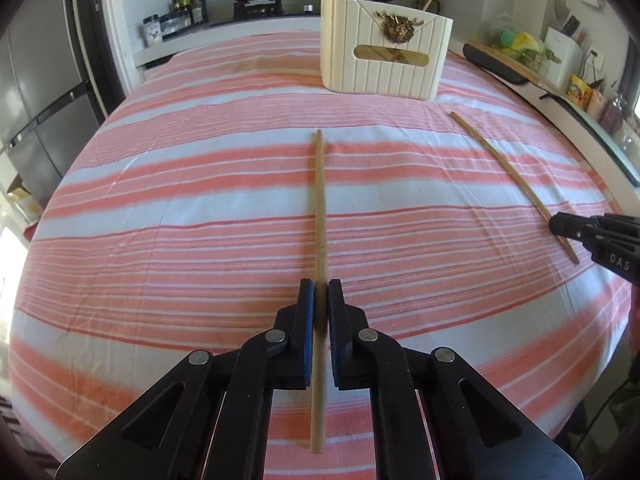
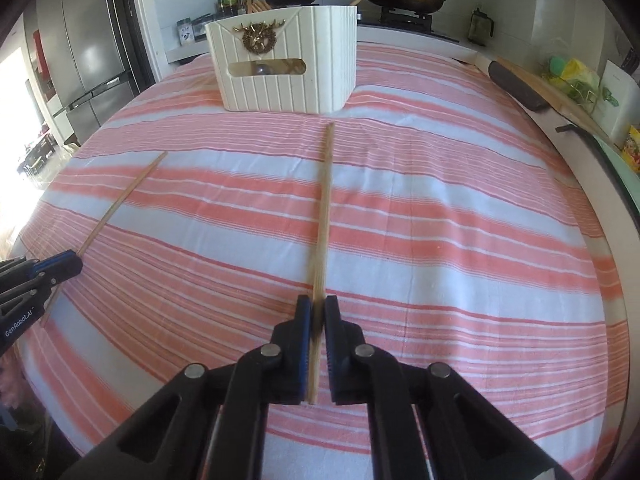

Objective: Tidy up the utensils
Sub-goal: 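Close the left tool on a chopstick while the right tool grasps another chopstick, then lift both chopsticks and carry them over the cream holder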

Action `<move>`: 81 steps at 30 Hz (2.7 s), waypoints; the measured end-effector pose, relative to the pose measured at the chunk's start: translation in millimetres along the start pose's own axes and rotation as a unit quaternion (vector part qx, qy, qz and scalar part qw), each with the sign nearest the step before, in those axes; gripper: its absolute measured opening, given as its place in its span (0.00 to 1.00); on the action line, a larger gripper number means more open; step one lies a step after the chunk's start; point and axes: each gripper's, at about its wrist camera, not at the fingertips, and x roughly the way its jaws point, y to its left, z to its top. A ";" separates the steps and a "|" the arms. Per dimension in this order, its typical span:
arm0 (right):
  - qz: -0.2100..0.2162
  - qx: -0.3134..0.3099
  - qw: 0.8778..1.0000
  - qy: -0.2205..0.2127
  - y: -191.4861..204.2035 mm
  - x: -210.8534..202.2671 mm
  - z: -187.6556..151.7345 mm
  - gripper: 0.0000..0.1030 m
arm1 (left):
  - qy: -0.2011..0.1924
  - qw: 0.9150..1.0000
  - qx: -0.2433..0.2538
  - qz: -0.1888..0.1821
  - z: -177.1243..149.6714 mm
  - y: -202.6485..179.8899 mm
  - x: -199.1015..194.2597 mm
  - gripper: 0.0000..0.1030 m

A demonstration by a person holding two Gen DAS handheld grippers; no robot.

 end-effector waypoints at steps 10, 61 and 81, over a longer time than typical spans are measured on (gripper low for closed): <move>0.021 0.030 0.999 0.023 -21.0 -42.4 -35.7 0.29 | 0.030 0.998 -0.001 -0.056 -5.4 3.0 -18.7 0.33; 0.082 -0.021 0.981 -0.175 -6.8 -141.6 110.7 0.07 | -0.118 0.985 0.025 -0.125 129.8 0.6 -106.9 0.04; 0.085 -0.017 0.966 -0.245 -17.9 -183.6 140.9 0.07 | -0.179 0.973 0.011 -0.147 169.5 16.9 -153.7 0.03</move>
